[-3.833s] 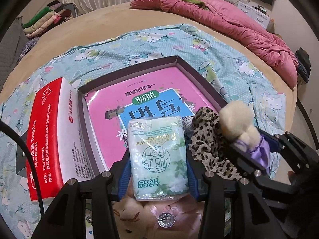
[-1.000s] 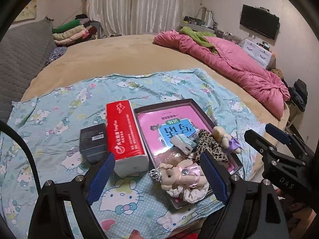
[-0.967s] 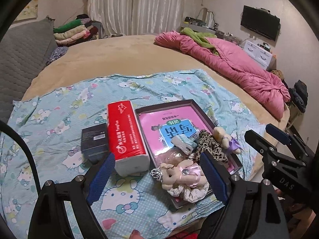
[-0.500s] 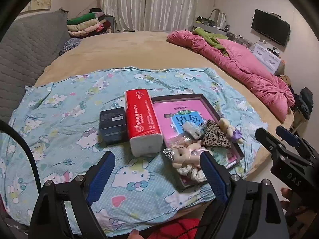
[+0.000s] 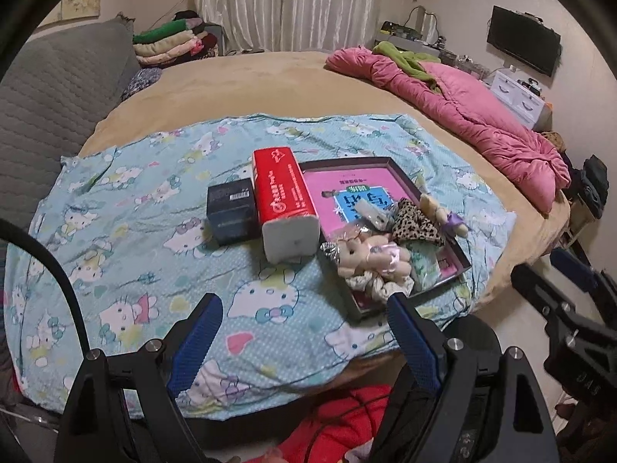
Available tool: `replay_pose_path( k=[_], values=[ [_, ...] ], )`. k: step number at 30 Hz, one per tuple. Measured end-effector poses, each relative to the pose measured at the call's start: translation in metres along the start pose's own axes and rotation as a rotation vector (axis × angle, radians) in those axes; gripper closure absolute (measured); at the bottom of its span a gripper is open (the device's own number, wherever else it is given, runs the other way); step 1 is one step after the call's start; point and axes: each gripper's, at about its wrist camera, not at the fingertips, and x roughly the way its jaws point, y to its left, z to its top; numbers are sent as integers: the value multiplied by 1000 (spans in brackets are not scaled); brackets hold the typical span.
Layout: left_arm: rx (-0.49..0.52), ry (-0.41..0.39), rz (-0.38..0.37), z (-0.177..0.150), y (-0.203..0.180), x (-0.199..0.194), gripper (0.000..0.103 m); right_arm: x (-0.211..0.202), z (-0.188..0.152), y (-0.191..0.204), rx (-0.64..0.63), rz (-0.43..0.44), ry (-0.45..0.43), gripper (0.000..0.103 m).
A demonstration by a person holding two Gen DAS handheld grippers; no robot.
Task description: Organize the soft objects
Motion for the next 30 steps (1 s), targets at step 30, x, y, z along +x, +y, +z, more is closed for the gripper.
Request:
replay_pose_path(
  k=[30],
  values=[
    [10, 70, 25, -22, -6, 15, 17, 15, -21, 15, -45, 36, 48, 22]
  ],
)
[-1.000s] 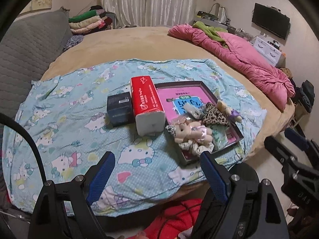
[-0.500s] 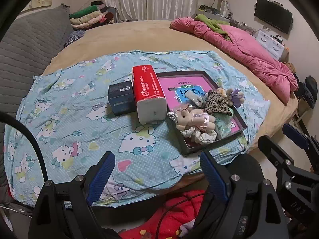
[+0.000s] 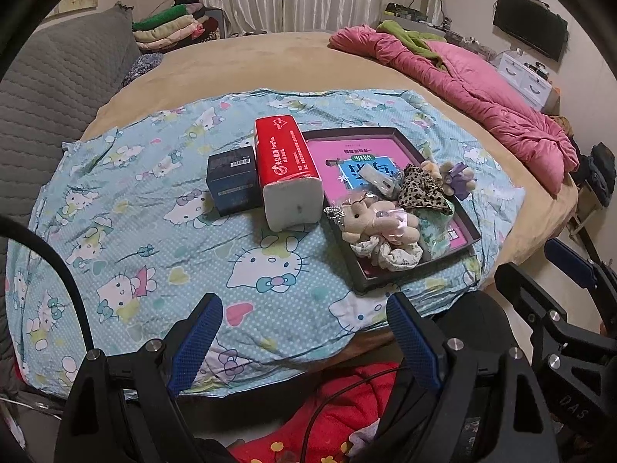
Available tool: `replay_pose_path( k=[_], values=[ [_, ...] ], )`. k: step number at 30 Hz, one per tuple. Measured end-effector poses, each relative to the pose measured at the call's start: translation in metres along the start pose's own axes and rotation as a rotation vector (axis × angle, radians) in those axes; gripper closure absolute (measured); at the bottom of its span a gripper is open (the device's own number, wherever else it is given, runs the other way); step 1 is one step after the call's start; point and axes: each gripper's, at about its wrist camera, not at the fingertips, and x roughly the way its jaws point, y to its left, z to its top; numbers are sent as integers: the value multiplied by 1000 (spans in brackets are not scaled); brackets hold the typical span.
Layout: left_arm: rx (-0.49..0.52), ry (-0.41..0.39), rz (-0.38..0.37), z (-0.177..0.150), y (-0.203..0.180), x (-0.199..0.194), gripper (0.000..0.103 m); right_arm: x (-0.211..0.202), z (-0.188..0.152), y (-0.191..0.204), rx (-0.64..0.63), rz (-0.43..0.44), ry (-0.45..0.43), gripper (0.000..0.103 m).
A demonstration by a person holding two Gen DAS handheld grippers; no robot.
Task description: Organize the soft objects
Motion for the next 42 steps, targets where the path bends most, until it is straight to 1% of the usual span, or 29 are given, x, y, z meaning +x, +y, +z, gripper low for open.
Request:
replay_pose_path(
  k=[42],
  values=[
    [-5, 11, 20, -1, 3, 2, 17, 4, -2, 0, -1, 1, 7, 22]
  ],
)
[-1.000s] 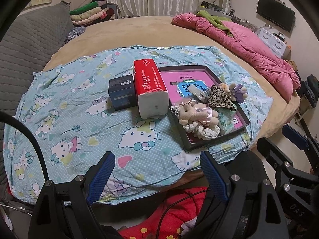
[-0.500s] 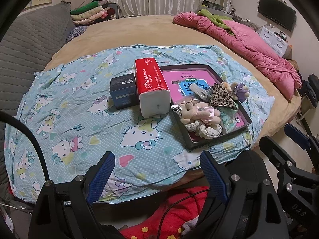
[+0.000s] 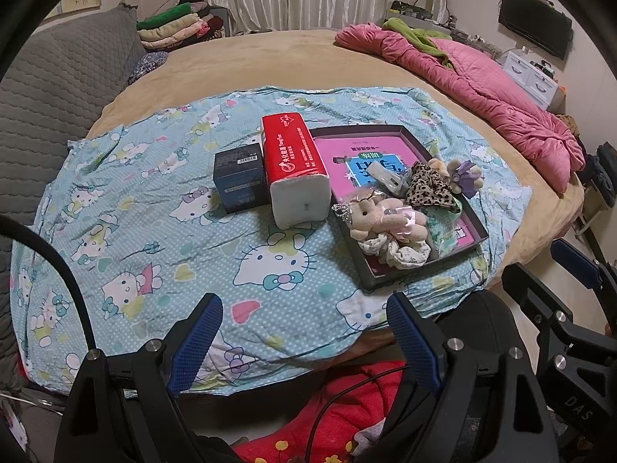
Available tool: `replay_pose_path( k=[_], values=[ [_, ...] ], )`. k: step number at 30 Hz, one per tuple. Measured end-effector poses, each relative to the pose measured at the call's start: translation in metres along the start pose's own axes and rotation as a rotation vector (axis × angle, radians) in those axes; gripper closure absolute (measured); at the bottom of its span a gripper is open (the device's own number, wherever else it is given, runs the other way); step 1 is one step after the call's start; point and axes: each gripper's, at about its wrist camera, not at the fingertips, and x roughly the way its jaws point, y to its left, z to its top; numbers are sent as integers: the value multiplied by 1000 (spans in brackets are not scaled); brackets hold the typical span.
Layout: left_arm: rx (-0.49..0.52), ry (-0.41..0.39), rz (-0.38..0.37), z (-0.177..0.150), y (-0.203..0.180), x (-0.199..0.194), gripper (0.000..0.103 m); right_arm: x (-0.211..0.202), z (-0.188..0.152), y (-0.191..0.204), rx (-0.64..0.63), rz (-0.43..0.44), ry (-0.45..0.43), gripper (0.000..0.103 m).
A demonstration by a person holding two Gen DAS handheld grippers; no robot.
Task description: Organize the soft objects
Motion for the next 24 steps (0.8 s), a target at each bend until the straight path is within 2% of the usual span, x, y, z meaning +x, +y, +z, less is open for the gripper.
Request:
replay_pose_path(
  k=[24],
  values=[
    [0, 1, 5, 0, 3, 0, 17, 0, 0, 0, 0, 1, 0, 22]
  ],
)
